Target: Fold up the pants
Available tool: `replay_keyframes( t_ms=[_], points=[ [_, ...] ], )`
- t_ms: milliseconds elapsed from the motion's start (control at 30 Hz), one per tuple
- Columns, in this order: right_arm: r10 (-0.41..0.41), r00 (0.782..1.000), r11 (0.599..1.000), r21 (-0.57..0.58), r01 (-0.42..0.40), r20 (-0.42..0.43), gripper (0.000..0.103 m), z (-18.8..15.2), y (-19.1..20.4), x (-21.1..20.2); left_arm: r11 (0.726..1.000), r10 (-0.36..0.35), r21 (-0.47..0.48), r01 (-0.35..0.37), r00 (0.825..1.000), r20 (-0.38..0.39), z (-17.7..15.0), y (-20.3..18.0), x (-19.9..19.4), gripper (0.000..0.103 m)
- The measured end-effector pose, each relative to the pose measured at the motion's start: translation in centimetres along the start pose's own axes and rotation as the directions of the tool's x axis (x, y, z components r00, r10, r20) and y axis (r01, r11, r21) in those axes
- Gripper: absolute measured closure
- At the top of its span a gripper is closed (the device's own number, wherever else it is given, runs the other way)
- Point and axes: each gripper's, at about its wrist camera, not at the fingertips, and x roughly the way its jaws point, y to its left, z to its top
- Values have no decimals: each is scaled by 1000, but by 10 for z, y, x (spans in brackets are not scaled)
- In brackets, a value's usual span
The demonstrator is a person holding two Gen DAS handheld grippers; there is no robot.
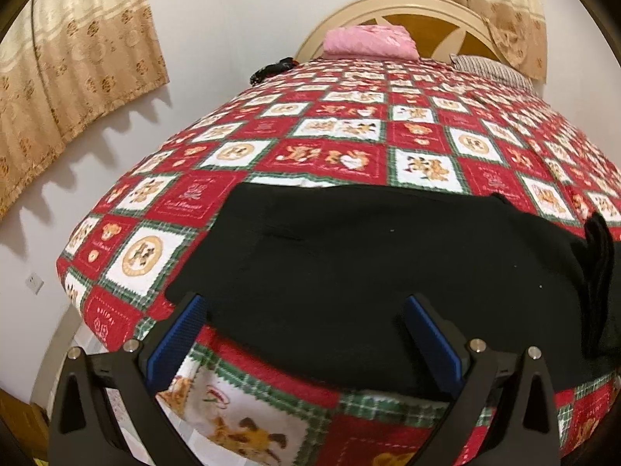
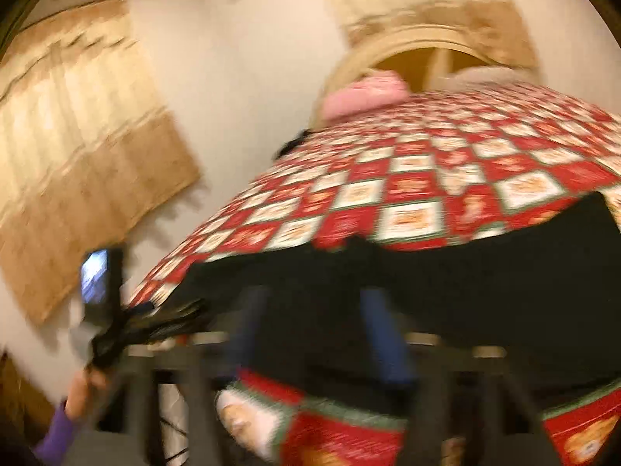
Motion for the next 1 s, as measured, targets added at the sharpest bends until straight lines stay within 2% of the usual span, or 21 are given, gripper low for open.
replay_keyframes(
  t_ms=[67, 133, 233, 333, 367, 467, 533, 600, 667, 800, 900, 967, 1000],
  points=[
    [-32, 999, 999, 5, 32, -8, 80, 11, -7, 14, 1000, 5, -12, -5, 1000, -19, -1, 2, 4, 0],
    [-39, 999, 999, -37, 38, -27, 80, 20, -2, 33, 1000, 8, -16, -9, 999, -32, -2, 2, 6, 0],
    [-63, 994, 993, -109, 53, -94, 80, 27, 15, 68, 1000, 26, -1, -26, 999, -26, 0, 0, 3, 0],
    [-87, 969, 991, -116, 61, -231, 79, 22, 22, 110, 999, 45, 14, -45, 999, -7, 3, 0, -2, 0],
    [-82, 973, 992, -109, 59, -215, 79, 22, 21, 113, 999, 52, 17, -52, 999, -3, 3, 0, -3, 0],
    [-67, 979, 991, -130, 42, -192, 79, 22, 24, 111, 998, 65, 23, -65, 998, 3, 5, 3, -4, 0],
    [-9, 985, 995, -96, -8, -174, 79, 20, 23, 101, 997, 70, 21, -70, 998, -3, 6, 5, -2, 0],
    [17, 993, 996, -87, -28, -120, 79, 20, 27, 85, 997, 72, 13, -71, 997, -12, 5, 7, 1, 0],
    [30, 997, 991, -130, -39, -76, 79, 16, 41, 68, 997, 73, 6, -73, 997, -22, 4, 8, 3, 0],
    [66, 994, 986, -148, -78, -88, 79, 2, 61, 52, 996, 86, 14, -85, 996, -33, 3, 7, 4, 0],
    [50, 991, 983, -167, -70, -120, 69, -14, 70, 50, 993, 114, 22, -113, 993, -35, 2, 8, 4, 0],
    [26, 991, 978, -202, -54, -135, 53, -26, 78, 50, 992, 126, 2, -126, 991, -38, 0, 12, 3, 0],
    [17, 991, 973, -225, -47, -135, 52, -31, 82, 49, 992, 125, -11, -126, 991, -38, 0, 15, 3, 0]
  ],
)
